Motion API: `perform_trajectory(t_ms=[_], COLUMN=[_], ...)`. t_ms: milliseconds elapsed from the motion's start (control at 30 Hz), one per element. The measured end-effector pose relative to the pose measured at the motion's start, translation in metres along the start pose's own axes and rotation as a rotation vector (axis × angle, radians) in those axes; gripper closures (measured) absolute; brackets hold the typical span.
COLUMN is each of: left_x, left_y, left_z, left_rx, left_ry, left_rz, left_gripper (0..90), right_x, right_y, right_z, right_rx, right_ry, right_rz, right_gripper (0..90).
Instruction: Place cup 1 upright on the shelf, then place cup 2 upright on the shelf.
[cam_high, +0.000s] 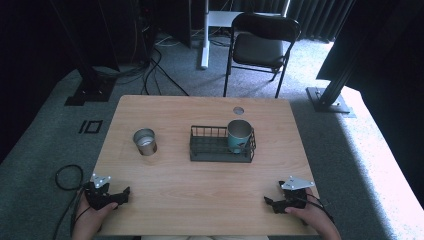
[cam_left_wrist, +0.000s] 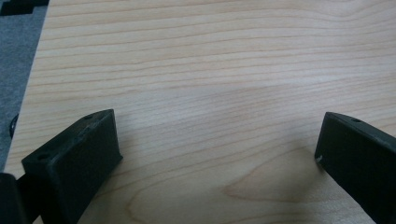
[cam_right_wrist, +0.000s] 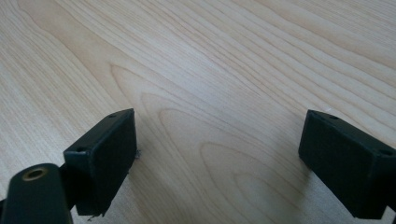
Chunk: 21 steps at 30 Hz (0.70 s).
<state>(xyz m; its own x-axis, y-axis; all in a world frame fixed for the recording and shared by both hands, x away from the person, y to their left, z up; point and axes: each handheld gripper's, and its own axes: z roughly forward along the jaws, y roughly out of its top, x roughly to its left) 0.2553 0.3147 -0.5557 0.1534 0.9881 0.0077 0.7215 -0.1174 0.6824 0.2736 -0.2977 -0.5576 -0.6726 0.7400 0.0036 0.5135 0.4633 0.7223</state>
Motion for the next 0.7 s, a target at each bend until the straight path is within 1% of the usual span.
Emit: perform_trajectory(t_ms=[33,100,133,167,200,233,367,433,533,700], left_x=[0.000,-0.001,-0.001,-0.002,-0.002,-0.006,-0.014,-0.015,-0.017,-0.019], left_y=[0.000,0.000,0.000,0.000,0.000,0.000,0.005,0.007,0.009,0.010], left_z=[0.000,0.000,0.000,-0.001,-0.001,-0.001,-0.006,-0.009,-0.013,-0.014], left_rx=[-0.001,-0.002,-0.003,0.000,0.000,0.003,-0.019,-0.026,-0.035,-0.039], left_ry=[-0.012,-0.016,-0.028,-0.050,-0.050,-0.071,-0.083,-0.087,-0.116,-0.134], left_rz=[0.012,0.015,0.029,0.056,0.056,0.082,0.100,0.106,0.102,0.109], left_gripper=[0.4,0.4,0.4,0.4,0.4,0.4,0.4,0.4,0.4,0.4], right_x=[0.000,0.000,0.000,0.000,0.000,0.000,0.000,0.000,0.000,0.000], right_y=[0.000,0.000,0.000,0.000,0.000,0.000,0.000,0.000,0.000,0.000], right_z=[0.000,0.000,0.000,0.000,0.000,0.000,0.000,0.000,0.000,0.000], right_rx=[0.000,0.000,0.000,0.000,0.000,0.000,0.000,0.000,0.000,0.000], right_ry=[0.000,0.000,0.000,0.000,0.000,0.000,0.000,0.000,0.000,0.000], right_rz=[0.000,0.001,0.000,0.001,0.001,0.001,0.000,0.000,0.000,0.000], right_gripper=[11.0,11.0,11.0,11.0,11.0,11.0,11.0,11.0,11.0,11.0])
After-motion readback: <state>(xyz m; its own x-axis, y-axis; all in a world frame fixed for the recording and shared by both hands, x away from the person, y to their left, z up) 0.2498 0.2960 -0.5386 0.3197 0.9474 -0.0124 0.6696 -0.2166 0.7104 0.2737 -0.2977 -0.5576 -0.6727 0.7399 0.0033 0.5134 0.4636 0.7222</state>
